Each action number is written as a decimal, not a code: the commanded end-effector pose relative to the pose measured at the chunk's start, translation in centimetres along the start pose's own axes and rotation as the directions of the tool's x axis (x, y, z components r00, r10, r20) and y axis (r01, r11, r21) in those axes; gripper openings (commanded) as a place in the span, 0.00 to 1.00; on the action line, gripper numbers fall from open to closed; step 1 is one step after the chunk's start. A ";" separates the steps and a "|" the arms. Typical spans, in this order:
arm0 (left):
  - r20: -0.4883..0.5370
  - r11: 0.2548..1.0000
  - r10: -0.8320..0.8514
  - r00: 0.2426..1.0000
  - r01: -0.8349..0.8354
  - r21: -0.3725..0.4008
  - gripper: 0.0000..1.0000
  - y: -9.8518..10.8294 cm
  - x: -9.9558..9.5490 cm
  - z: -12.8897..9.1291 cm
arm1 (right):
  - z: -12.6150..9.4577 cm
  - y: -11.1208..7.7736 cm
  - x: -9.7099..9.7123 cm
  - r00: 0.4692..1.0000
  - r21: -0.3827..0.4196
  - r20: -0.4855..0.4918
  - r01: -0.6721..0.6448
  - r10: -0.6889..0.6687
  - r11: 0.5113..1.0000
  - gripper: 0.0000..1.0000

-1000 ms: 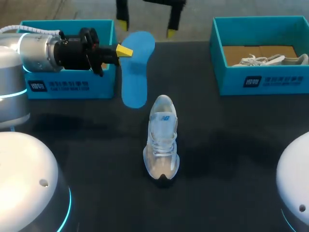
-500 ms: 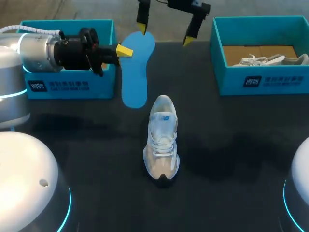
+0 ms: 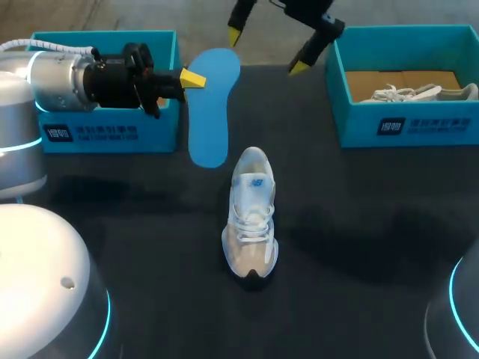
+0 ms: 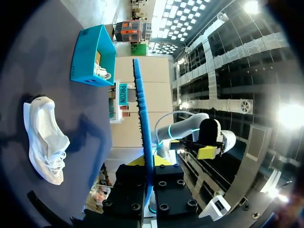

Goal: Take the shoe out of the shoebox, open the shoe tongue, remove and reinsert the insole, then place the shoe into the shoebox

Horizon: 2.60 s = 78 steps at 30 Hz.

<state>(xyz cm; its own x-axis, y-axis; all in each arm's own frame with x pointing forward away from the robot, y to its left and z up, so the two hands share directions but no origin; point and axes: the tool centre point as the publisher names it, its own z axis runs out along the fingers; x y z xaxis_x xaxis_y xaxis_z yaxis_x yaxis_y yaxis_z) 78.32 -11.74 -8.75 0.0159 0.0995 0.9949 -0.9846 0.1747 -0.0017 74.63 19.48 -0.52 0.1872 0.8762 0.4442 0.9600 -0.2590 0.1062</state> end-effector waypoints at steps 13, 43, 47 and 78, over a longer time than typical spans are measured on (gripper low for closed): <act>0.002 1.000 0.000 1.000 0.000 0.000 0.00 0.0 0.0 0.0 | 1.6 0.5 -1.1 0.718 -0.044 -0.686 0.125 -0.121 0.991 1.00; 0.002 1.000 0.000 1.000 0.000 0.000 0.00 0.0 0.0 0.0 | 5.2 1.5 -3.1 0.582 0.072 -0.813 0.138 -0.022 0.988 1.00; 0.002 1.000 0.000 1.000 0.000 0.000 0.00 0.0 0.0 0.0 | 5.6 1.4 -3.1 0.591 0.083 -0.807 0.142 -0.017 0.986 1.00; 0.085 0.949 0.312 0.946 -0.305 -0.080 0.00 -0.5 -0.9 -0.8 | 6.1 1.5 -3.5 0.608 0.102 -0.794 0.137 -0.002 0.985 1.00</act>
<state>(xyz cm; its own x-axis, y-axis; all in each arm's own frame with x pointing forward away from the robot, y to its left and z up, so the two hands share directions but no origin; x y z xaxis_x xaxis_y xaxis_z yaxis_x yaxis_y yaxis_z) 78.35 -11.45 -9.77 -0.1443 0.0717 0.9869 -0.9722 0.1754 -0.1549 76.52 18.18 -7.41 -0.0552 0.2081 0.9765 0.9927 -0.0932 0.0760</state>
